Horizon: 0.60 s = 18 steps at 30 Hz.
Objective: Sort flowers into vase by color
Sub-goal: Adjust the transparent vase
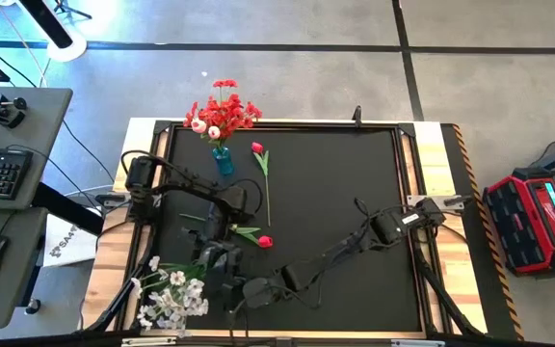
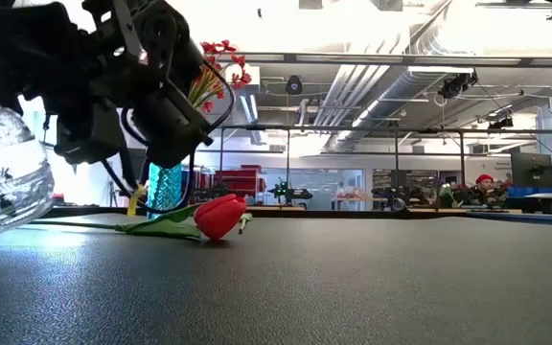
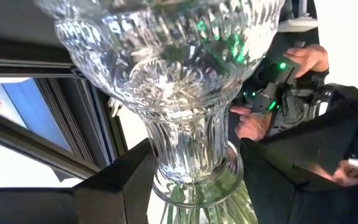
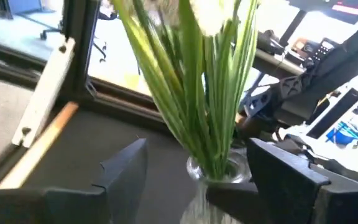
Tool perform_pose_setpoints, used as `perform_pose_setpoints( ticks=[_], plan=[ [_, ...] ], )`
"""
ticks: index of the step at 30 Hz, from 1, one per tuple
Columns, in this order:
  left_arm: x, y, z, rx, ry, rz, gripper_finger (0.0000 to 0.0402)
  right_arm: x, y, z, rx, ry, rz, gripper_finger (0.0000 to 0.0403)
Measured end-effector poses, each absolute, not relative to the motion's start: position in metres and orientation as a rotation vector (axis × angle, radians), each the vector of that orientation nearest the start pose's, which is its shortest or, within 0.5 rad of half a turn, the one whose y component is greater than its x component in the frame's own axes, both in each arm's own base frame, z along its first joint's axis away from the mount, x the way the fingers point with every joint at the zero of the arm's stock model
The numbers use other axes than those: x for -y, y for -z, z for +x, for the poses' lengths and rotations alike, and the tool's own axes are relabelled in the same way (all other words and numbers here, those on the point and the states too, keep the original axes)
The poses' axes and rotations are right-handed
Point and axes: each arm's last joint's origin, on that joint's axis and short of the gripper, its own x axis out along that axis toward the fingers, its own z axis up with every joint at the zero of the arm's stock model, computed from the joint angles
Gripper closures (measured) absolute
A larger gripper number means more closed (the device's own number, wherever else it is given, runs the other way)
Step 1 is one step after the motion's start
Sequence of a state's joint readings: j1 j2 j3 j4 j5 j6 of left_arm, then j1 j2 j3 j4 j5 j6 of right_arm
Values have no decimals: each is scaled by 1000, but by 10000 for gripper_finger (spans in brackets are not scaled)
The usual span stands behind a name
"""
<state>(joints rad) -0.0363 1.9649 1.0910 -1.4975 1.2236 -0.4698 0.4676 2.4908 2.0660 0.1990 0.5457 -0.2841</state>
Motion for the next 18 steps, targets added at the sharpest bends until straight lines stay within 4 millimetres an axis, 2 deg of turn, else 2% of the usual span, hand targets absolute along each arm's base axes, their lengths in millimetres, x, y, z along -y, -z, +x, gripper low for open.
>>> perform_pose_setpoints(
  ticks=[5, 8, 11, 14, 18],
  plan=[
    [33, -141, 265, -2254, 126, -1573, 203, -240, -192, 516, -233, -2, -412, 142],
    [33, -141, 265, -2249, 165, -1501, 203, -242, -195, 516, -231, -18, -433, 158],
    [36, -140, 264, -2262, 173, -1436, 203, -246, -205, 515, -245, -32, -476, 178],
    [39, -140, 263, -2272, 184, -1398, 203, -247, -218, 512, -336, 20, -557, 189],
    [45, -140, 262, -2293, 174, -1379, 203, -238, -238, 510, -453, 59, -571, 191]
  ],
)
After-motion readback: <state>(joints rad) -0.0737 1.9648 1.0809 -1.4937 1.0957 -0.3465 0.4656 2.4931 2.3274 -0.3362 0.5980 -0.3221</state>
